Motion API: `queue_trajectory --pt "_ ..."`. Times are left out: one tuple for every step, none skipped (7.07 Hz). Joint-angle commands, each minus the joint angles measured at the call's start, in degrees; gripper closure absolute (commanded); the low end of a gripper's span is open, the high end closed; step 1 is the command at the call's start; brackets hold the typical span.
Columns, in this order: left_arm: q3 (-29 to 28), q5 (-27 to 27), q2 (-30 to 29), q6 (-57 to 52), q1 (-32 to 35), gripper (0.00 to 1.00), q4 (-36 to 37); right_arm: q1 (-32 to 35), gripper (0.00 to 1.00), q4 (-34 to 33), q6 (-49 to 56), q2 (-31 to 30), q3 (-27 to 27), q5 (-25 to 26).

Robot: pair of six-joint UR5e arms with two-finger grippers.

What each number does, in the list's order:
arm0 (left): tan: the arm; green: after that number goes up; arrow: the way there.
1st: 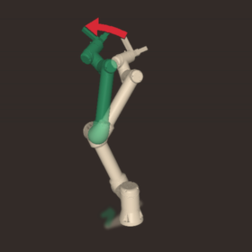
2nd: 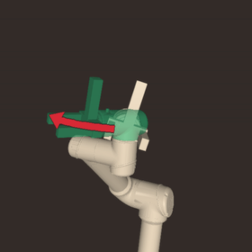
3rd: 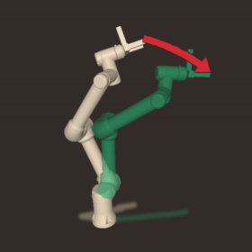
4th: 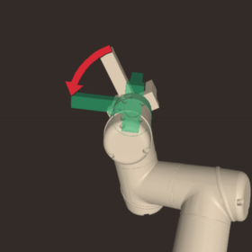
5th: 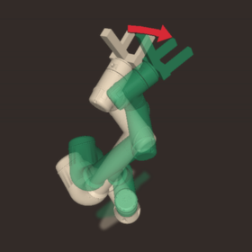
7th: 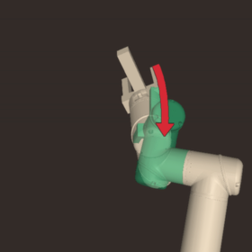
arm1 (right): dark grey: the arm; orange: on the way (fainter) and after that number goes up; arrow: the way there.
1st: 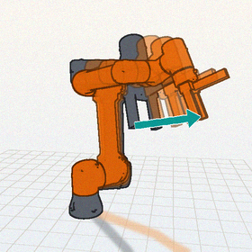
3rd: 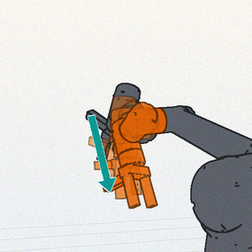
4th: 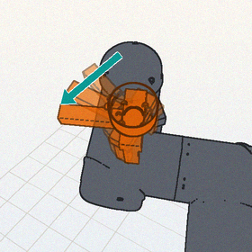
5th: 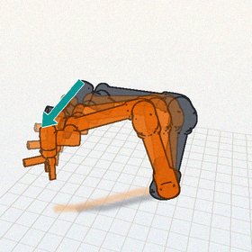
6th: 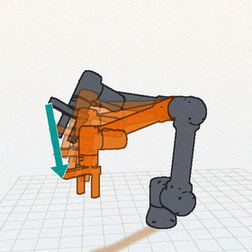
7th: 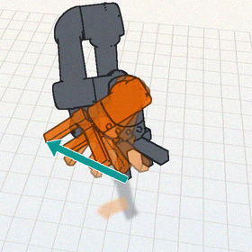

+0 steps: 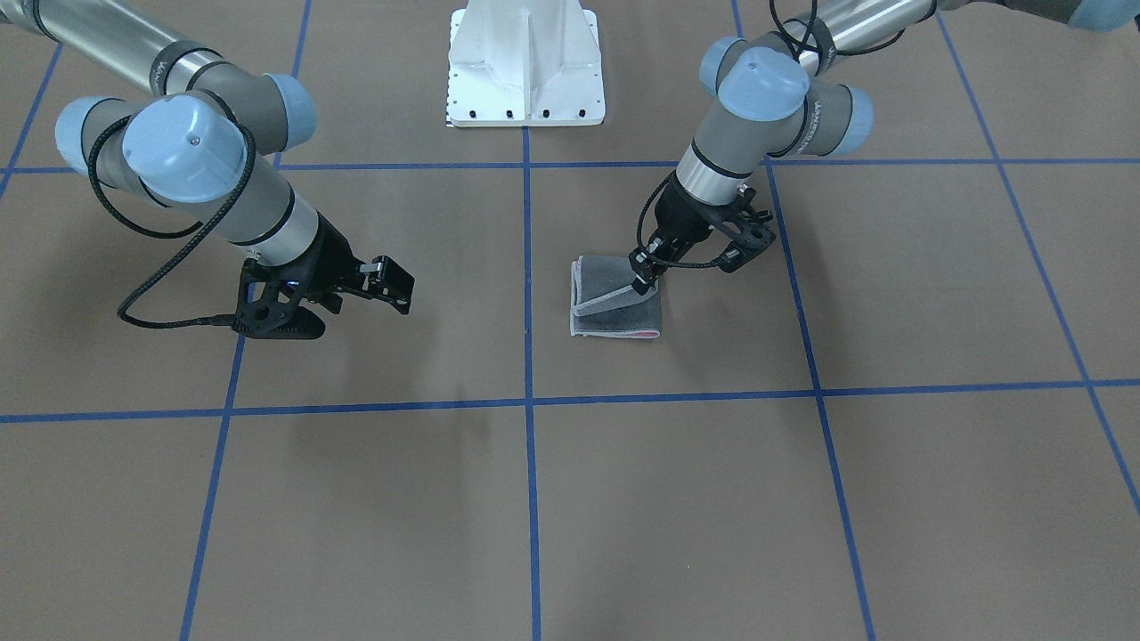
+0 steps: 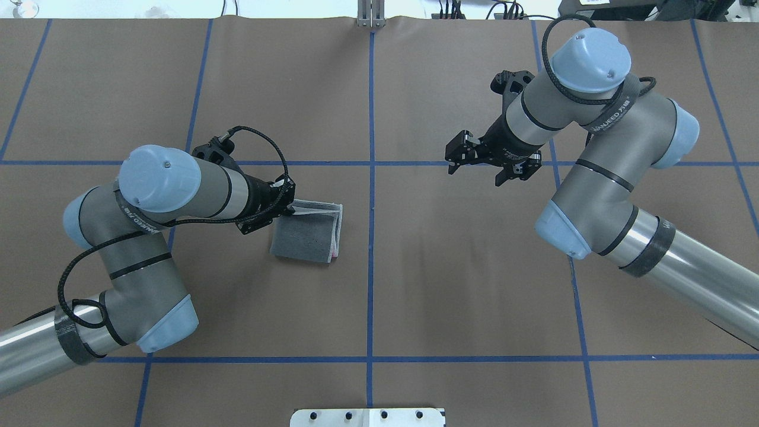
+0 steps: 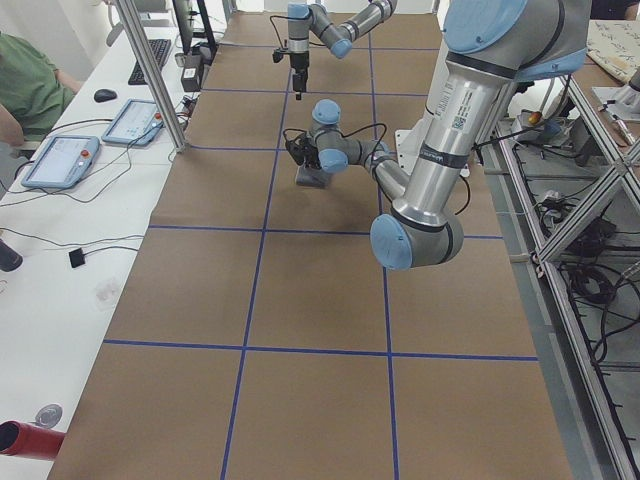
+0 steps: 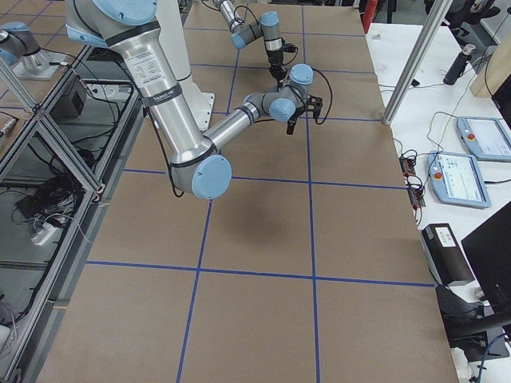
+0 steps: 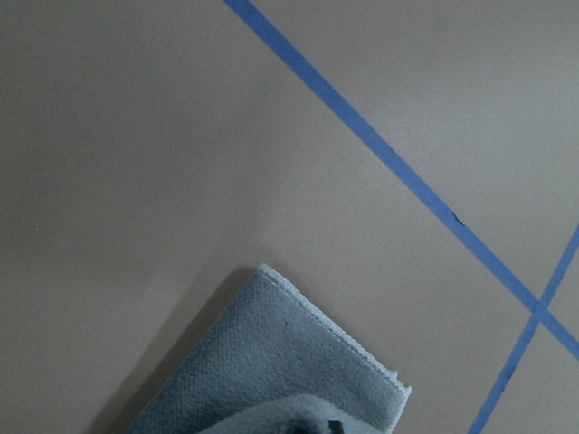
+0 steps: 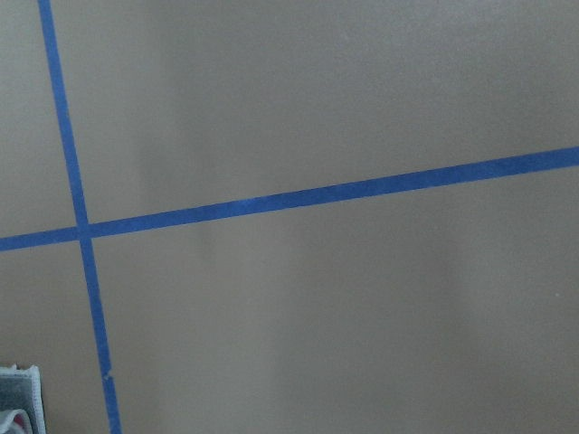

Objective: Fold towel twice with both arms
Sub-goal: 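Lower the folded end onto the towel and open the left gripper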

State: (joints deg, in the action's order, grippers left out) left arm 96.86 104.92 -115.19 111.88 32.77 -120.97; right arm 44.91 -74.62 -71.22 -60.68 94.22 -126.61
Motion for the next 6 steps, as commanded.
queue_trajectory --pt "-0.79 -0.07 0.05 0.01 0.01 1.00 0.03 0.00 0.00 -0.09 0.03 0.03 -0.09 0.31" --pt "-1.14 -0.07 -0.12 0.01 0.10 1.00 0.03 0.00 0.00 -0.09 0.03 0.03 -0.18 0.31" --pt "-1.49 -0.24 -0.38 0.70 0.19 0.01 0.12 0.00 0.00 -0.09 0.03 0.03 -0.26 0.31" --pt "-1.50 -0.24 -0.65 1.06 0.97 0.00 0.29 0.00 0.00 -0.09 0.03 0.03 -0.26 0.31" --pt "-1.58 0.02 -0.74 1.06 2.46 0.00 0.29 -0.09 0.00 0.00 0.03 0.12 -0.18 0.31" --pt "-1.76 0.02 -0.74 0.80 3.25 0.00 0.47 0.00 0.00 0.00 -0.06 0.21 -0.18 0.31"
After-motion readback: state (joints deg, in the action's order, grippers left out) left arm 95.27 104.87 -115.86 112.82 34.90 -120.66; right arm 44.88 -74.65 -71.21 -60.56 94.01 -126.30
